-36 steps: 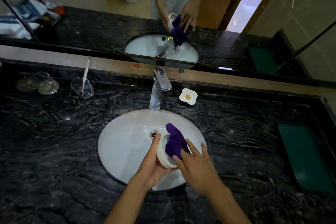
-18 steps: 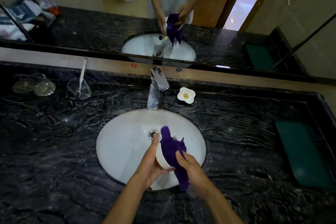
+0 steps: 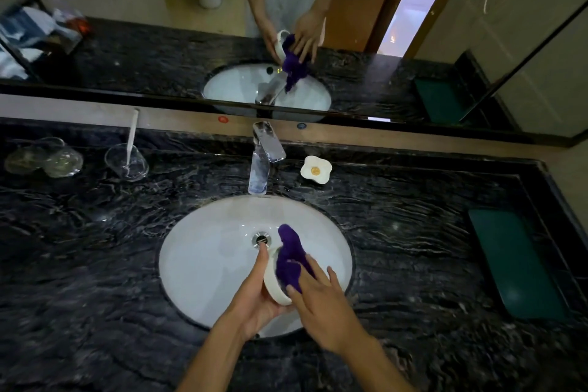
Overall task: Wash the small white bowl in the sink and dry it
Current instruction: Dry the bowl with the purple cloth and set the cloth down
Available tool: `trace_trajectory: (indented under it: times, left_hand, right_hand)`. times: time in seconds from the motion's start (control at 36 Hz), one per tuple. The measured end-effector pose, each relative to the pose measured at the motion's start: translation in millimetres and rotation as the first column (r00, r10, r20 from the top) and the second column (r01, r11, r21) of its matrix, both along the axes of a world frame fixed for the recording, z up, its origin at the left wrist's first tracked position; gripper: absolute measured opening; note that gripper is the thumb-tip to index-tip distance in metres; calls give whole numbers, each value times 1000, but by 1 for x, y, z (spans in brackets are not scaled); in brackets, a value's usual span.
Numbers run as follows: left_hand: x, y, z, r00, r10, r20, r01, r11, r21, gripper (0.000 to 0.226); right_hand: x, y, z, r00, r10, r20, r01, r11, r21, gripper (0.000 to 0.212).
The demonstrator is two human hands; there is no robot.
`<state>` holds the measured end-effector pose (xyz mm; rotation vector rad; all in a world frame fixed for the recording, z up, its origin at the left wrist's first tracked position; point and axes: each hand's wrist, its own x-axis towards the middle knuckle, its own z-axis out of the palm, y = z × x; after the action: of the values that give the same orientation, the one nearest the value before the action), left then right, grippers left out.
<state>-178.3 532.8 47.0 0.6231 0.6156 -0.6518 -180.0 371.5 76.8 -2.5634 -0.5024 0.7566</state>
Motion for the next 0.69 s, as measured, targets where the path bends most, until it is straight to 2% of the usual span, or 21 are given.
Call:
trace_trajectory:
  times: [0.11, 0.17, 0.25, 0.31, 0.39, 0.44, 0.53, 0.58, 0.64, 0.69]
  left_hand:
    - [1, 1, 3, 1000, -9, 19, 10, 997, -78, 84]
    - [1, -1, 4, 1000, -11, 24, 13, 996, -84, 85]
    - [0, -2, 2, 1000, 3, 15, -1, 996, -84, 88]
    - [0, -1, -1, 1000, -1, 13, 2, 996, -84, 91]
    - [2, 7, -7, 1000, -1, 12, 2, 999, -46, 92]
    - [5, 13, -7, 1000, -14, 16, 14, 1000, 0, 90]
    - [8, 18, -1, 998, -58, 11, 58, 998, 34, 87]
    - [9, 18, 0, 999, -46, 3, 46, 999, 19, 87]
    - [10, 17, 2, 1000, -26, -2, 26, 1000, 10, 88]
    - [9, 17, 5, 1000, -3, 3, 3, 1000, -16, 84]
  right_hand:
    - [-4, 7, -1, 987, -82, -136, 103, 982, 160, 52]
    - [-3, 8, -5, 969, -98, -227, 142, 972, 189, 56]
    - [-1, 10, -6, 956, -120, -268, 178, 963, 202, 61]
    - [1, 9, -5, 935, -151, -320, 233, 944, 236, 54]
    - [1, 2, -3, 869, -186, -458, 377, 849, 369, 48]
    - [3, -5, -1, 830, -176, -530, 428, 810, 401, 44]
    - [12, -9, 13, 876, -156, -456, 341, 869, 359, 31]
    - [20, -8, 21, 944, -96, -316, 197, 932, 305, 29]
    - [24, -5, 25, 989, 37, -146, -13, 987, 163, 36]
    - [24, -3, 27, 989, 132, -62, -132, 991, 5, 40]
